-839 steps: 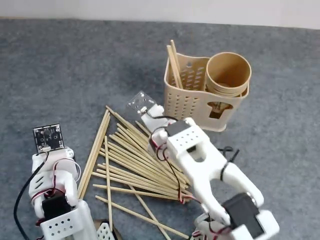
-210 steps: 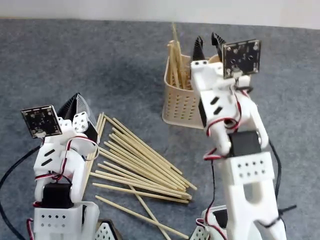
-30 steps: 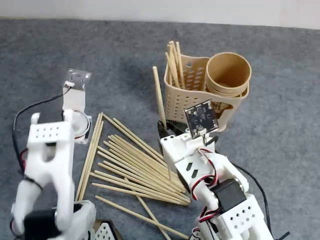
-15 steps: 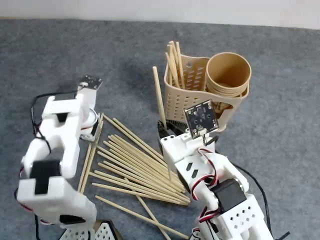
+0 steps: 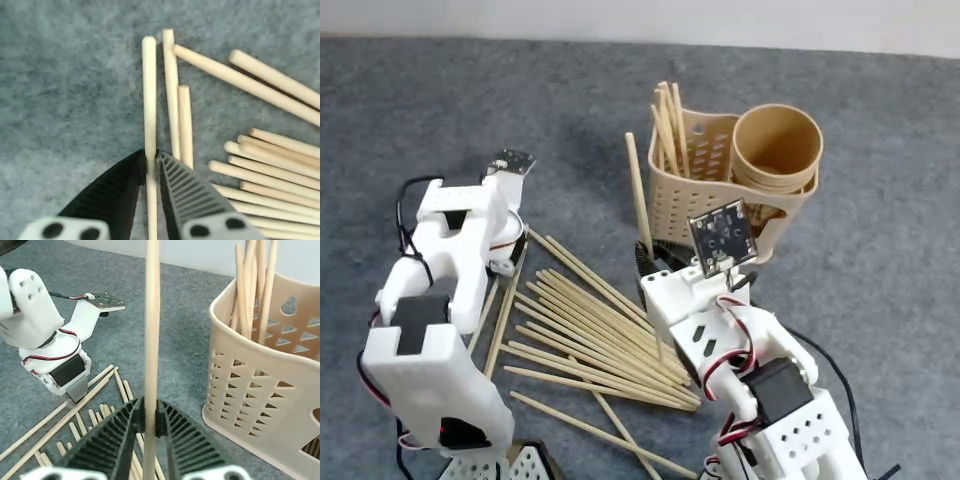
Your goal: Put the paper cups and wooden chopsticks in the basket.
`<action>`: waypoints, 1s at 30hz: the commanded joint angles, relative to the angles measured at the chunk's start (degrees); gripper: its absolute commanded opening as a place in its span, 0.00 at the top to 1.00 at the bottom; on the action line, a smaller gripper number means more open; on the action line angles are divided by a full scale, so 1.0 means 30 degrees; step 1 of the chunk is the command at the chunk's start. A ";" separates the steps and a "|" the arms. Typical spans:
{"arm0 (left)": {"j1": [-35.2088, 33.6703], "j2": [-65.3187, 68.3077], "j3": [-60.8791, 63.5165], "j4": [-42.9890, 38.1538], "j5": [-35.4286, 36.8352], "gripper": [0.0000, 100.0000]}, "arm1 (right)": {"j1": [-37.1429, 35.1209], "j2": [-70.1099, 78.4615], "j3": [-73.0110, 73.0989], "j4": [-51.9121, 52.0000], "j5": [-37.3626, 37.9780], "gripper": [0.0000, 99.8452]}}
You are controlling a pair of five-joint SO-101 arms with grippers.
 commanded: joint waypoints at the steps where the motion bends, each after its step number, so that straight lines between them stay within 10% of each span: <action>1: -0.0278 -0.0103 -0.1714 0.1553 -0.0117 1.00 | 0.0220 -0.0366 -0.0249 -0.0571 -0.0029 0.99; 30: 0.1304 -1.1385 -0.4615 0.5333 0.2842 1.00 | 0.0923 -0.0396 -0.0659 -0.0659 -0.0029 0.99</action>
